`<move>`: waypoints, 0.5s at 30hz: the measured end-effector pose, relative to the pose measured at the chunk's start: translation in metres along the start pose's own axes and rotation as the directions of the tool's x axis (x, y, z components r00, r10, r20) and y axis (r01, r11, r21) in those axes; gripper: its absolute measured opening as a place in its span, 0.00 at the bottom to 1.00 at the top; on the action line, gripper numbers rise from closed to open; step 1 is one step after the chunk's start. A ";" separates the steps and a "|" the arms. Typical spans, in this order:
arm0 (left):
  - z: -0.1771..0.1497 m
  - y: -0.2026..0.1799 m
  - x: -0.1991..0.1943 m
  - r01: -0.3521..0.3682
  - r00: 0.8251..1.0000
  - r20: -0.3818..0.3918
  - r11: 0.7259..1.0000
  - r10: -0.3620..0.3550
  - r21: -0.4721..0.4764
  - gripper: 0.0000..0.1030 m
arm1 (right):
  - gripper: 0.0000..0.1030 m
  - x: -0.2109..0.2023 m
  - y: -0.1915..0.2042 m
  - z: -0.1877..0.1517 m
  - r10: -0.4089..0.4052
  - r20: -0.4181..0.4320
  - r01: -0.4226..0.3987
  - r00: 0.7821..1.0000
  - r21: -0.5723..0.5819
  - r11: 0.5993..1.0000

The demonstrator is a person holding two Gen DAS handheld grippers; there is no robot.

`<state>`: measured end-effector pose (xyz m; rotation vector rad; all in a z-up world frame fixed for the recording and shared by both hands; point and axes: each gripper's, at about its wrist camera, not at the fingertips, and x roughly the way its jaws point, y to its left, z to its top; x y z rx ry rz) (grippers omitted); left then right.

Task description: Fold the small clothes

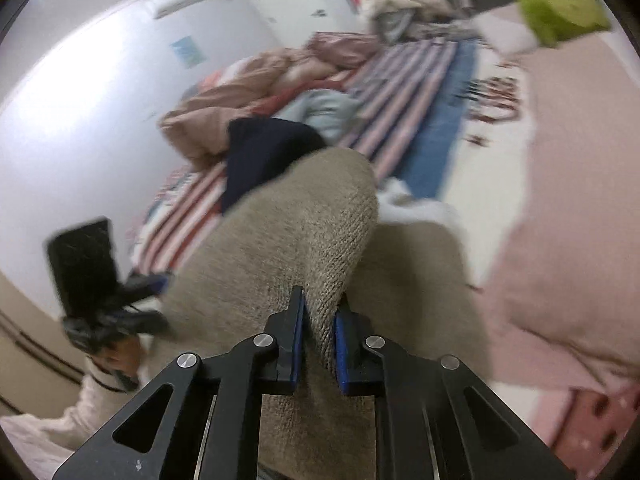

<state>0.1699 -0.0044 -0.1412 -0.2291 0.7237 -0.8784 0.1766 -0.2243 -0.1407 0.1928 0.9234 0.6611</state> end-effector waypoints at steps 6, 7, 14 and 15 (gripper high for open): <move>-0.009 0.011 -0.010 -0.103 0.991 -0.086 0.994 0.101 -0.025 0.79 | 0.59 0.019 -0.018 -0.020 -0.078 -0.052 0.078 0.996 0.014 0.997; -0.014 0.018 -0.017 -0.124 0.988 -0.094 0.991 0.119 -0.043 0.81 | 0.68 0.022 -0.015 -0.019 -0.105 -0.050 0.105 0.993 -0.009 0.994; -0.046 0.063 -0.036 -0.021 0.996 -0.085 0.958 -0.004 -0.287 0.88 | 0.90 0.037 -0.035 -0.014 -0.031 -0.156 0.042 0.987 0.069 0.997; -0.047 0.065 -0.031 -0.010 0.996 -0.088 0.953 -0.018 -0.304 0.88 | 0.90 0.039 -0.043 -0.015 0.025 -0.172 -0.006 0.985 0.106 0.994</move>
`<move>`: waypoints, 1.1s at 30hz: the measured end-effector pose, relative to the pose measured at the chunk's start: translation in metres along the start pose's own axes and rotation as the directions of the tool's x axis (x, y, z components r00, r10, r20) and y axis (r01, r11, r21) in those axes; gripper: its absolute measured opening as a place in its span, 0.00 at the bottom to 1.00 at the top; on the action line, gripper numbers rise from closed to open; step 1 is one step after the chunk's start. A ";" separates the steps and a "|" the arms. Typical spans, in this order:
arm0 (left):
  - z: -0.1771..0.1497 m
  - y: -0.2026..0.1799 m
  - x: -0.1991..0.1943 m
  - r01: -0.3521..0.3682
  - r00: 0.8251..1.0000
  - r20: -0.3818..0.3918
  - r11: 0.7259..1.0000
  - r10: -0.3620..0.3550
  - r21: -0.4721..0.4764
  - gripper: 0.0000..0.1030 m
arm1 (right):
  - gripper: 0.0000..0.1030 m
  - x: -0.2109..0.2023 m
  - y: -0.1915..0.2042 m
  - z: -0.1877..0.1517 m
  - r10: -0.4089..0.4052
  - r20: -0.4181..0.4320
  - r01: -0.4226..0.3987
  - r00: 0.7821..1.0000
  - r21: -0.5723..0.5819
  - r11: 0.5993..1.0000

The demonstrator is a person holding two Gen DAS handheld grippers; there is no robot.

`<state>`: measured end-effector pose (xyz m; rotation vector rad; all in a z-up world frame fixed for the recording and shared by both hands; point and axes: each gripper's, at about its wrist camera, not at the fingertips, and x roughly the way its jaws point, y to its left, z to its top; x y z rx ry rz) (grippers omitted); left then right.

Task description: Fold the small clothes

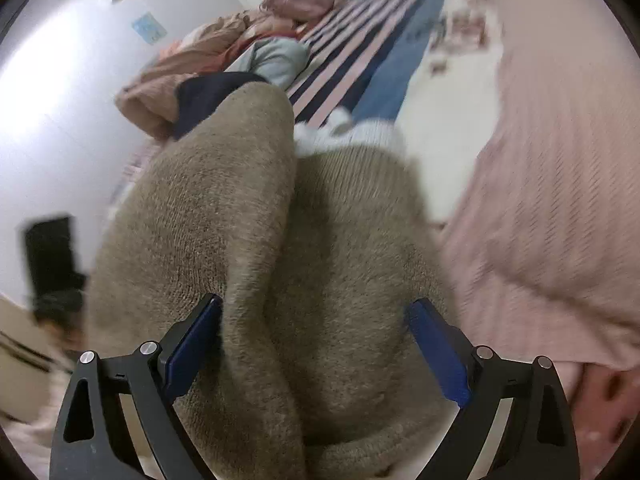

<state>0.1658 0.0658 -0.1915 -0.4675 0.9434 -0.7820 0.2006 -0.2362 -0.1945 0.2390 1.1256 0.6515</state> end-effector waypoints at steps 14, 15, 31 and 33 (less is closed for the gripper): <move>0.010 -0.015 0.024 -0.007 1.000 0.015 1.000 0.007 0.003 0.55 | 0.77 0.049 -0.005 0.015 0.336 -0.110 -0.324 0.935 0.115 0.939; 0.008 -0.017 0.018 -0.016 1.000 0.021 1.000 0.016 0.021 0.52 | 0.74 0.050 -0.001 0.016 0.340 -0.107 -0.328 0.934 0.112 0.938; 0.007 0.019 -0.208 -0.317 0.918 0.286 0.943 0.276 0.106 0.48 | 0.69 0.107 0.214 0.056 0.435 -0.112 -0.446 0.893 -0.115 0.887; 0.009 0.045 -0.236 -0.347 0.898 0.303 0.937 0.320 0.038 0.48 | 0.69 0.126 0.249 0.068 0.440 -0.119 -0.455 0.890 -0.148 0.878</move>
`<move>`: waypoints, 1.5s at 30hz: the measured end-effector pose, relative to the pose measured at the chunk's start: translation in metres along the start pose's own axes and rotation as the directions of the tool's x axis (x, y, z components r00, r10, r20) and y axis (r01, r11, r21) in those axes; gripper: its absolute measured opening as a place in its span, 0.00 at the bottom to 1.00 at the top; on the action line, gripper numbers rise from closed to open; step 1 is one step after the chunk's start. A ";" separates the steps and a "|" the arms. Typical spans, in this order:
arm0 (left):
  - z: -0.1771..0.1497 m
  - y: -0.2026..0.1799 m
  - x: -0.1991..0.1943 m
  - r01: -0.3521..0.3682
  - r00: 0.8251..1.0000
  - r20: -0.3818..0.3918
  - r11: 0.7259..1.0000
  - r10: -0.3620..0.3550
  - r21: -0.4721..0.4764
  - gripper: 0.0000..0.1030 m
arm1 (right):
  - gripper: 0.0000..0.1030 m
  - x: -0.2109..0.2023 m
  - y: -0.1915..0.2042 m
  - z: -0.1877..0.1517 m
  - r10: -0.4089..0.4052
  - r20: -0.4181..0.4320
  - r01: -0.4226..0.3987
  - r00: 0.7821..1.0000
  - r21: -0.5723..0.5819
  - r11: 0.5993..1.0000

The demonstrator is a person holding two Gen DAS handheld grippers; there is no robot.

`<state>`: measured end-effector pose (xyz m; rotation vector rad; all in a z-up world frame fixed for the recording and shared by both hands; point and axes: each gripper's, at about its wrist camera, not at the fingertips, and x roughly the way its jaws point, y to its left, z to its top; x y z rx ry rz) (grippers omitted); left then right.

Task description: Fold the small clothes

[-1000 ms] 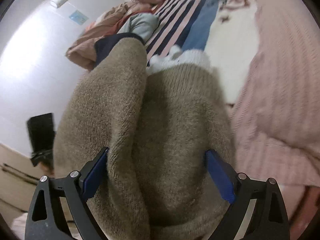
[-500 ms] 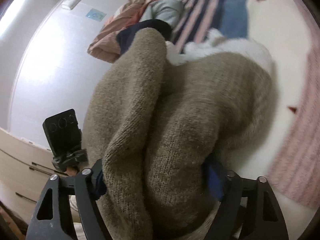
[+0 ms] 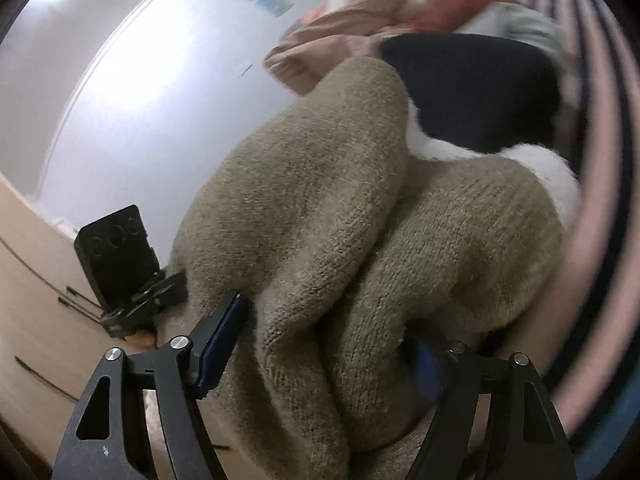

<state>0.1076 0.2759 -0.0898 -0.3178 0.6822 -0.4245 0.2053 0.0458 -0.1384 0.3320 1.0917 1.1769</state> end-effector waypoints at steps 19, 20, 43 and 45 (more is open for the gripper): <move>-0.010 0.219 -0.013 -0.287 0.956 -0.137 0.918 0.258 -0.272 0.52 | 0.69 0.194 0.040 0.056 -0.066 -0.135 0.061 0.989 -0.042 0.997; -0.011 0.220 -0.013 -0.288 0.956 -0.139 0.917 0.258 -0.275 0.56 | 0.69 0.195 0.039 0.055 -0.071 -0.148 0.065 0.986 -0.043 0.997; -0.007 0.016 -0.059 -0.506 0.850 0.135 0.861 0.508 -0.052 0.61 | 0.69 0.034 0.033 0.003 -0.210 0.050 0.215 0.976 -0.170 0.962; -0.010 -0.022 -0.054 -0.507 0.844 0.187 0.862 0.502 -0.025 0.63 | 0.69 0.007 0.033 -0.015 -0.250 0.102 0.266 0.963 -0.184 0.946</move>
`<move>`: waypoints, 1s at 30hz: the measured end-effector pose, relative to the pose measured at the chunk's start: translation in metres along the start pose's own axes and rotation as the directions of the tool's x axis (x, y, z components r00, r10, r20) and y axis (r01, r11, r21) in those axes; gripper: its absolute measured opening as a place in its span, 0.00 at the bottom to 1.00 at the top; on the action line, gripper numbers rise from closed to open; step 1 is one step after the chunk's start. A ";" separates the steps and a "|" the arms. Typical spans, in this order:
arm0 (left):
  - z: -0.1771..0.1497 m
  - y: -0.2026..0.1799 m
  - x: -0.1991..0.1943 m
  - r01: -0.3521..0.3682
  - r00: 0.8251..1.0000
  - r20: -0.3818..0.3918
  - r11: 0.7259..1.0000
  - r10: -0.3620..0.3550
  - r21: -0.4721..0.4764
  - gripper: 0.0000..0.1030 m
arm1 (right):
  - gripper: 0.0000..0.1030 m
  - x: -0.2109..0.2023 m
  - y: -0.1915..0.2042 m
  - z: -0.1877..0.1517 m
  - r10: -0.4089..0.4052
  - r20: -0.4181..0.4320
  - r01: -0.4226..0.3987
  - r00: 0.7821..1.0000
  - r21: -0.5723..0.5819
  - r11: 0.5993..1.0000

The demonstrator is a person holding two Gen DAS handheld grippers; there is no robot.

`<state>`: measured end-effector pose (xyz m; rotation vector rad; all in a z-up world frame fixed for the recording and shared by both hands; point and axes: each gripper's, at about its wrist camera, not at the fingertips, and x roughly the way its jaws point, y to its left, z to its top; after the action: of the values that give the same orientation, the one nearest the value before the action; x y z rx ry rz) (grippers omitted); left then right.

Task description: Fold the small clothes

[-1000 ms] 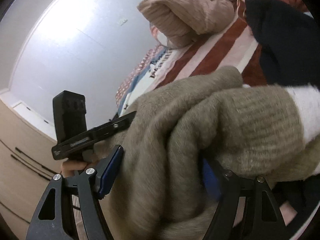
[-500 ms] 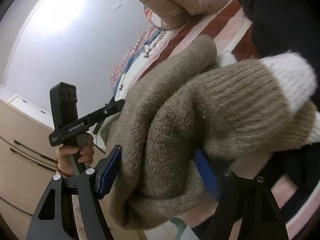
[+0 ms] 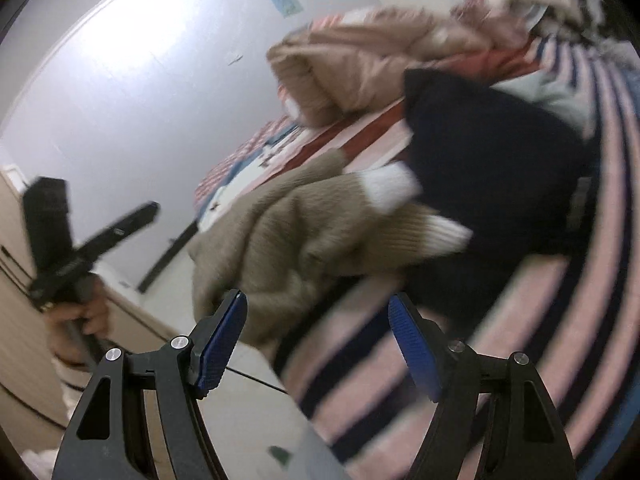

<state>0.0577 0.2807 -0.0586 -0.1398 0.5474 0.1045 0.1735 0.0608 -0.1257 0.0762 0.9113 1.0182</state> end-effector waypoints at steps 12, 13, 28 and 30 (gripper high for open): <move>-0.039 -0.210 -0.078 0.007 0.930 0.362 0.990 -0.057 0.139 0.99 | 0.93 -0.203 0.031 -0.109 -0.382 0.400 0.447 0.833 -0.078 0.891; -0.041 -0.222 -0.081 -0.002 0.928 0.370 0.991 -0.048 0.133 0.99 | 0.96 -0.218 0.036 -0.116 -0.410 0.441 0.488 0.798 -0.075 0.870; -0.059 -0.278 -0.093 0.036 0.927 0.363 0.987 -0.093 0.159 0.99 | 1.00 -0.266 0.058 -0.151 -0.499 0.578 0.645 0.646 -0.064 0.761; -0.059 -0.277 -0.093 0.032 0.926 0.366 0.986 -0.090 0.162 0.99 | 1.00 -0.270 0.058 -0.154 -0.501 0.577 0.645 0.645 -0.059 0.762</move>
<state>-0.0136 -0.0074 -0.0310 0.0153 0.1690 0.0255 -0.0274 -0.1643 -0.0320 -0.1515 0.2312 0.4452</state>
